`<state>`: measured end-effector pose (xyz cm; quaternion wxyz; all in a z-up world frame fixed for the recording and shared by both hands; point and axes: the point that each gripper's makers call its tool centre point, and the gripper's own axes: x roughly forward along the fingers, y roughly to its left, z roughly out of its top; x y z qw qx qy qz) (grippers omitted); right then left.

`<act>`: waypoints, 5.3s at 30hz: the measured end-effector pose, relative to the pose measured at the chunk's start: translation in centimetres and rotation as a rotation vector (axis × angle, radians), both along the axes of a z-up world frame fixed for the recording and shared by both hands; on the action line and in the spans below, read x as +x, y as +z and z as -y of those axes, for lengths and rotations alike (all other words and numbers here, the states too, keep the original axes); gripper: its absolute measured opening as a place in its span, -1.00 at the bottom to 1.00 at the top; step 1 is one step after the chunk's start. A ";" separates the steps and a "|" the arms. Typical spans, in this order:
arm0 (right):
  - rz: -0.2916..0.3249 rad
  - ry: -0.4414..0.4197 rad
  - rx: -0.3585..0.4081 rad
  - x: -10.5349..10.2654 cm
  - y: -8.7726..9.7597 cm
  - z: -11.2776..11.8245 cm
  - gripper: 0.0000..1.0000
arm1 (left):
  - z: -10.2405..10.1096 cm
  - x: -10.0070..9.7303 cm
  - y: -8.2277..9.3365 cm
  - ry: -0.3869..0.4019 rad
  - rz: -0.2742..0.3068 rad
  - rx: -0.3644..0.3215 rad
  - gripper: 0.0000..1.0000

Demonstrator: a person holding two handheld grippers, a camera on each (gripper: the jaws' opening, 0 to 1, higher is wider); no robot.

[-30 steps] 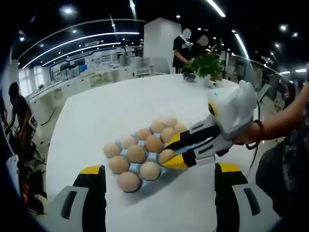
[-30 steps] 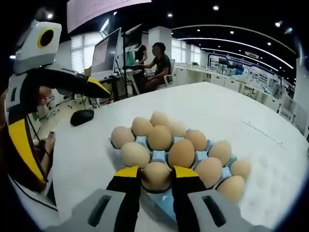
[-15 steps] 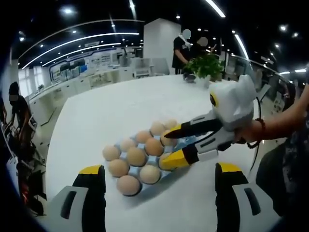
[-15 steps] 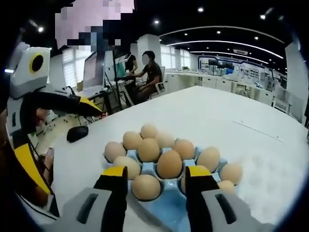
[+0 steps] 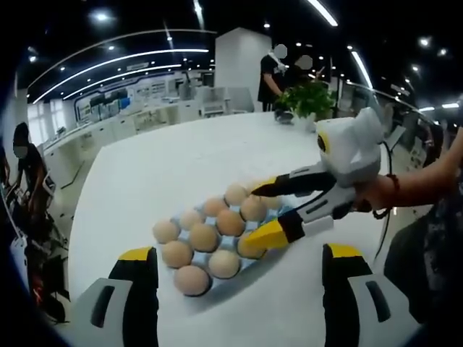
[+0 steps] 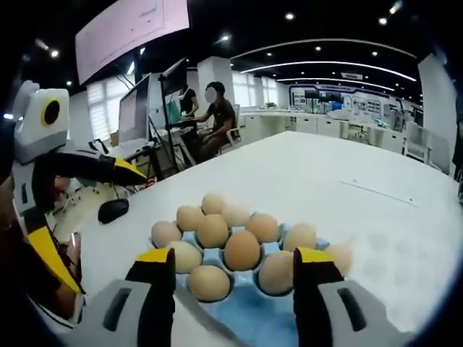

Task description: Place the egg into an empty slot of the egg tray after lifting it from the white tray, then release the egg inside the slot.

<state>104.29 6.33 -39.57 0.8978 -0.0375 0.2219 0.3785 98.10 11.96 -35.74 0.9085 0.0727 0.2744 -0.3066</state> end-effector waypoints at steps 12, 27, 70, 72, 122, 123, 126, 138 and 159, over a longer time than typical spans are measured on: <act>-0.010 -0.062 0.002 0.7 0.2 3.0 0.48 | 0.7 0.3 -0.1 -0.011 -0.003 0.005 0.93; -0.023 -0.178 -0.010 1.5 -0.1 8.1 0.49 | 1.2 0.4 -0.2 -0.021 -0.007 0.004 0.93; -0.049 -0.508 -0.045 0.4 -1.6 24.4 0.50 | 2.0 0.5 -0.5 -0.037 -0.022 0.013 0.93; -0.048 -0.517 -0.046 0.4 -1.6 24.8 0.49 | 2.1 0.5 -0.5 -0.038 -0.023 0.013 0.93; 0.022 -0.809 -0.116 -1.5 -3.9 30.6 -0.35 | 2.3 1.2 -0.5 -0.060 -0.025 0.015 0.91; 0.021 -0.807 -0.102 -1.6 -3.9 30.7 -0.36 | 2.3 1.2 -0.5 -0.060 -0.024 0.016 0.91; 0.018 -0.806 -0.076 -1.6 -3.9 30.9 -0.42 | 2.4 1.2 -0.2 -0.056 -0.021 -0.003 0.92; -0.013 -0.813 -0.037 -1.6 -3.6 31.2 -0.48 | 2.2 0.7 0.0 -0.035 -0.011 -0.028 0.91; 0.089 -0.745 -0.086 -0.3 0.3 29.7 -0.49 | 2.1 0.3 0.0 -0.034 -0.011 -0.016 0.90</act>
